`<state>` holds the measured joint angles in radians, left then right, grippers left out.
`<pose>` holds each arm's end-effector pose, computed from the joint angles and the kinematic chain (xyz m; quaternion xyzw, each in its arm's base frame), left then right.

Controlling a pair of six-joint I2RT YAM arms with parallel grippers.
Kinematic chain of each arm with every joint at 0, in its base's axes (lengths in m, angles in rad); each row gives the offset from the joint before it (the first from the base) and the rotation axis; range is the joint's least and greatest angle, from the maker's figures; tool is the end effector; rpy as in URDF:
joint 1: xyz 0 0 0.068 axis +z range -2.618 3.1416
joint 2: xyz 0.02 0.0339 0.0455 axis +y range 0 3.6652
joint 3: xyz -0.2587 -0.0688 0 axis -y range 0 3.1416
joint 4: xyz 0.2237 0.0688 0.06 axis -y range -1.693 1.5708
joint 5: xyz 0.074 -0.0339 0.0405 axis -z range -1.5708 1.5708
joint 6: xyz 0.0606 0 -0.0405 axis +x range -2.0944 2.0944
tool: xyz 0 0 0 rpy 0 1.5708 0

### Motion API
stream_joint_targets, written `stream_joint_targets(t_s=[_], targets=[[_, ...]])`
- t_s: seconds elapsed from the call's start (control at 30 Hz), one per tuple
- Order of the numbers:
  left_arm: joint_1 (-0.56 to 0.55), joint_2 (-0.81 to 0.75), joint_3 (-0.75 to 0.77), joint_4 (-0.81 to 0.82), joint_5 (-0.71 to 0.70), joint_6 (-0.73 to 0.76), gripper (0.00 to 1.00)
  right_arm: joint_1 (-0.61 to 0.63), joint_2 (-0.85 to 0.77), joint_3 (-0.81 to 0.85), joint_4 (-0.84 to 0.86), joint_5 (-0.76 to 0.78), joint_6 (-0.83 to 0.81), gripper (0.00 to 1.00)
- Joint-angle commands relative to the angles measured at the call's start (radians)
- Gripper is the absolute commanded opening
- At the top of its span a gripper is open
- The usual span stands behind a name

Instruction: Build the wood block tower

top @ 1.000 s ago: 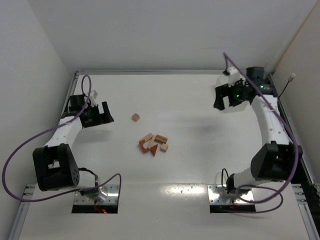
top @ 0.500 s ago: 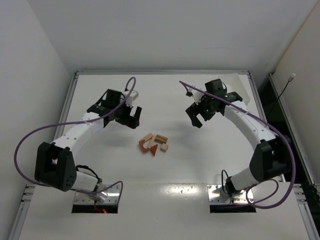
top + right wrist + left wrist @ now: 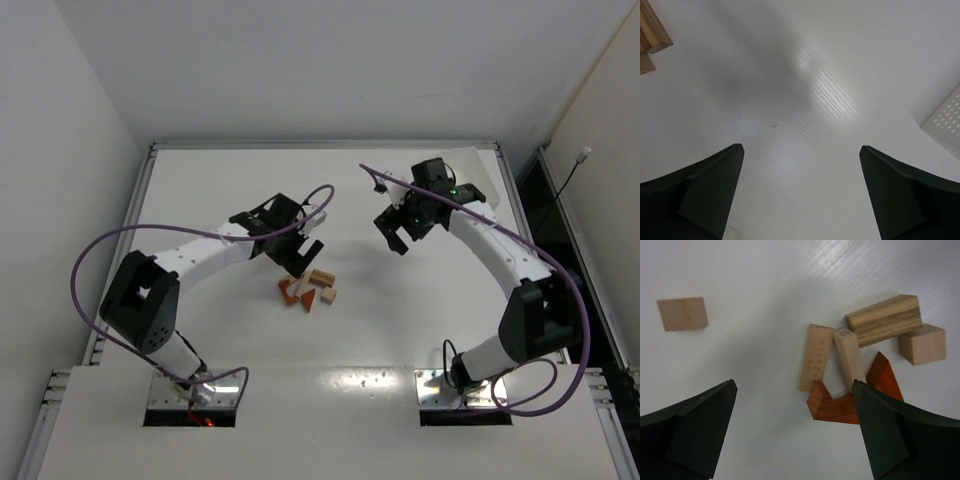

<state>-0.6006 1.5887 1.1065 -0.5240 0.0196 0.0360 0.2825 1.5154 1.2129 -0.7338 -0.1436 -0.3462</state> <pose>0.2655 -0.1833 0.2079 0.3031 0.9113 -0.0866 0.2649 0.2908 0.0934 0.2471 -0.3155 0.9090 0.0608 0.2655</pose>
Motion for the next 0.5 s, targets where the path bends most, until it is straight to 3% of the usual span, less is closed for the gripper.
stream_joint_targets(t_s=[0.0, 0.2, 0.47], targets=[[0.005, 0.001, 0.018, 0.016, -0.099, -0.022, 1.0, -0.019, -0.047, 0.025, 0.017, 0.007, -0.016, 0.99], [0.005, 0.048, 0.047, 0.028, -0.207, -0.047, 1.0, -0.028, -0.047, 0.025, 0.017, 0.007, -0.016, 0.99], [-0.074, 0.094, 0.058, 0.019, -0.234, -0.047, 1.0, -0.037, -0.038, 0.025, 0.017, 0.016, -0.016, 0.99]])
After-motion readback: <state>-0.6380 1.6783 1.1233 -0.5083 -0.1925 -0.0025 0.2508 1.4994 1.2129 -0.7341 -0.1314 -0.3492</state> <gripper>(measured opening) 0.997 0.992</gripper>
